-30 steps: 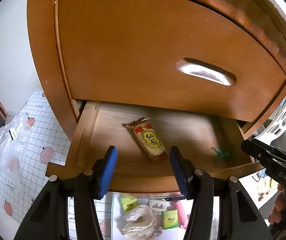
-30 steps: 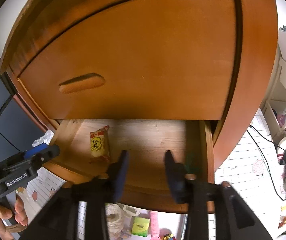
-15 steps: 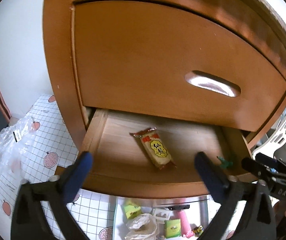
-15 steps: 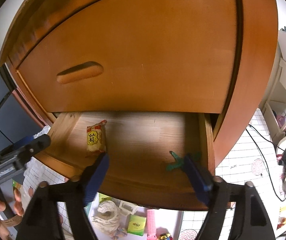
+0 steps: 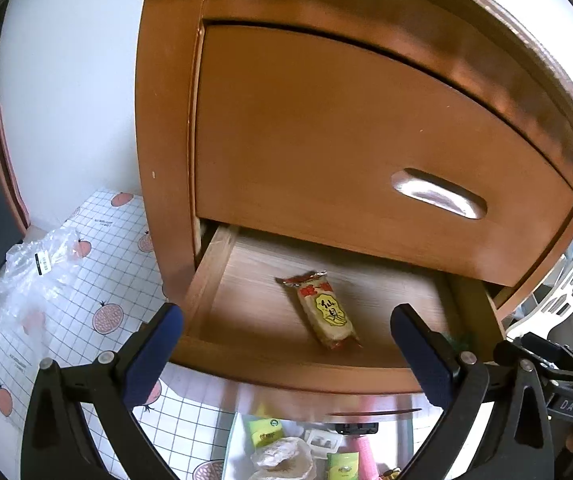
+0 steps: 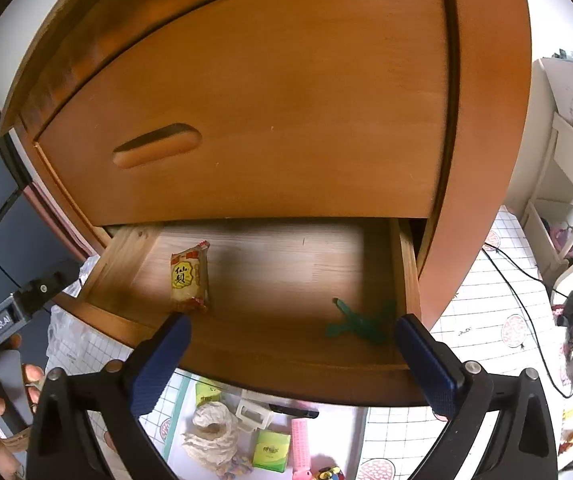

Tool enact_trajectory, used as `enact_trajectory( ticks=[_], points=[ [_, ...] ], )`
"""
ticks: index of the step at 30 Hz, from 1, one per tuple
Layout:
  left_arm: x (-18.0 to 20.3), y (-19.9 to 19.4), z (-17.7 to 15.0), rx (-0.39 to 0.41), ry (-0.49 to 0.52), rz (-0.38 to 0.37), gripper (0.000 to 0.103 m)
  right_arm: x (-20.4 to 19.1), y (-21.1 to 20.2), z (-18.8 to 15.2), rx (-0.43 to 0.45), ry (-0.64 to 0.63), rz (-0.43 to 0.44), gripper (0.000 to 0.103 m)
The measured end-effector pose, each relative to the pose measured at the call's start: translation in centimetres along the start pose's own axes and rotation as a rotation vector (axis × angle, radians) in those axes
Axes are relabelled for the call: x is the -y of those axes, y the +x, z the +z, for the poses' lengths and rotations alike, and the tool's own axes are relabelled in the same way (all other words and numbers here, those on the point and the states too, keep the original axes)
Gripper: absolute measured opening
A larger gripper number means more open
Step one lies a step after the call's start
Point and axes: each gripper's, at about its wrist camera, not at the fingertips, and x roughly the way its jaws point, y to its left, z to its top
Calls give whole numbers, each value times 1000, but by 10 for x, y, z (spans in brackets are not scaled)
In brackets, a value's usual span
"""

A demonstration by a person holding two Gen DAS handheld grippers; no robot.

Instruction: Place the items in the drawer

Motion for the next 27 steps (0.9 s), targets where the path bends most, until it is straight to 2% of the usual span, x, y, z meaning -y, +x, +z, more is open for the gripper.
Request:
enact_trajectory(
  ticks=[7, 9, 14, 16, 19, 21, 27],
  points=[
    [9, -28, -11, 105, 21, -23, 103, -7, -23, -13, 77, -46, -5, 103],
    [14, -36, -16, 128, 33, -28, 103, -10, -35, -20, 117, -63, 16, 103],
    [20, -56, -41, 169, 54, -48, 103, -7, -53, -42, 155, -42, 43, 103],
    [21, -60, -52, 168, 62, -63, 103, -5, -56, -54, 158, -38, 47, 103],
    [22, -64, -72, 161, 66, -78, 103, -6, -58, -71, 141, -48, -15, 103],
    [22, -65, -86, 151, 66, -76, 103, -5, -57, -81, 127, -53, -24, 103],
    [14, -49, -133, 53, 68, -86, 103, 9, -35, -123, 42, 10, -16, 103]
  ],
)
